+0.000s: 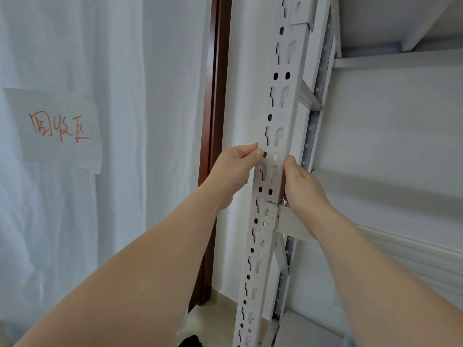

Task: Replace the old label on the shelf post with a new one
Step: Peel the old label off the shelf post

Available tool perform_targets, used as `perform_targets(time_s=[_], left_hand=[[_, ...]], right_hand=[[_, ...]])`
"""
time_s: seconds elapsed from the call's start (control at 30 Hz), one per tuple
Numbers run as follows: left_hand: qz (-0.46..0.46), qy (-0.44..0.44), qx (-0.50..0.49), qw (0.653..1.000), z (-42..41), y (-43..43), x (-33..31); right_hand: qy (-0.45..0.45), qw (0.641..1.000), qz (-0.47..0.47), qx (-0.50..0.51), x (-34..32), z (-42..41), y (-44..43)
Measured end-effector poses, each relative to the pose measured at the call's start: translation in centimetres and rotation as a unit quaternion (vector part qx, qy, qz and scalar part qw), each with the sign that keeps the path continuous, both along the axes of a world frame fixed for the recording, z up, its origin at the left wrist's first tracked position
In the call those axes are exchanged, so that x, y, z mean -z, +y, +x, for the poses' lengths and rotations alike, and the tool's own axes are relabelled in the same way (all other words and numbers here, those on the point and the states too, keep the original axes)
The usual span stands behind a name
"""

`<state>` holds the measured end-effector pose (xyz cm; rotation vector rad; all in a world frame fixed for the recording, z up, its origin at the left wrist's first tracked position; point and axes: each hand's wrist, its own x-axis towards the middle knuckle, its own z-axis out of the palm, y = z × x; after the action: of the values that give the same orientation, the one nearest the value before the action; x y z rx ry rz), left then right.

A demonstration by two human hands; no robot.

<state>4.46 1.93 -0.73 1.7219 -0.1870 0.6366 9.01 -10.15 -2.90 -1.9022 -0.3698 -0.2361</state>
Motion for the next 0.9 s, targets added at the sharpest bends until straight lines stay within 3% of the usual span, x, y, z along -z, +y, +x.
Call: perform_targets(time_s=[0.53, 0.9], left_hand=[[0.107, -0.047, -0.078, 0.99, 0.57, 0.23, -0.02], [0.101, -0.042, -0.067, 0.992, 0.15, 0.27, 0.01]], right_hand=[[-0.01, 1.0, -0.013, -0.002, 0.17, 0.06, -0.19], [-0.005, 1.0, -0.013, -0.002, -0.02, -0.37, -0.12]])
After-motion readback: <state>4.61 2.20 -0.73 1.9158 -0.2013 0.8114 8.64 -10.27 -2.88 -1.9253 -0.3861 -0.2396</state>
